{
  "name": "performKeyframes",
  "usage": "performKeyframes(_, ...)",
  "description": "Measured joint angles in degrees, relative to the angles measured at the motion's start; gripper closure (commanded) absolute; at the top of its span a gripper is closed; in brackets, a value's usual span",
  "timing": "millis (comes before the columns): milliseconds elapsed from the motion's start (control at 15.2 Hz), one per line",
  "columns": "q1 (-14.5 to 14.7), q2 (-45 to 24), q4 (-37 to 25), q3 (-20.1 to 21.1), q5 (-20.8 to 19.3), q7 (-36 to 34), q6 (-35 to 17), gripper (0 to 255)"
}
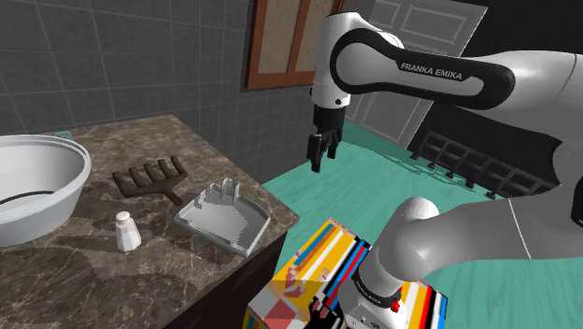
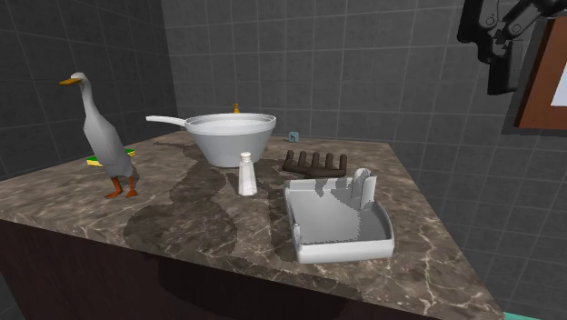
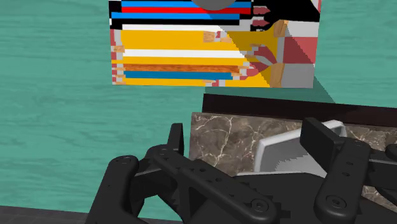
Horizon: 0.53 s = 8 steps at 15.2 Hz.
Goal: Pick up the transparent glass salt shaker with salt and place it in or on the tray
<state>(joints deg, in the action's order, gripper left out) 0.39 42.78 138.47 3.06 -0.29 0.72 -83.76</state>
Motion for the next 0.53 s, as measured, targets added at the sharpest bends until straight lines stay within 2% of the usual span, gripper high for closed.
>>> performKeyframes(132,0.2,-0.6,-0.1,0.3,0.3,-0.3,-0.5,0)
performKeyframes(528,2.2,-10.2,-3.4,4.5,3.9,-4.1,-6.6,0)
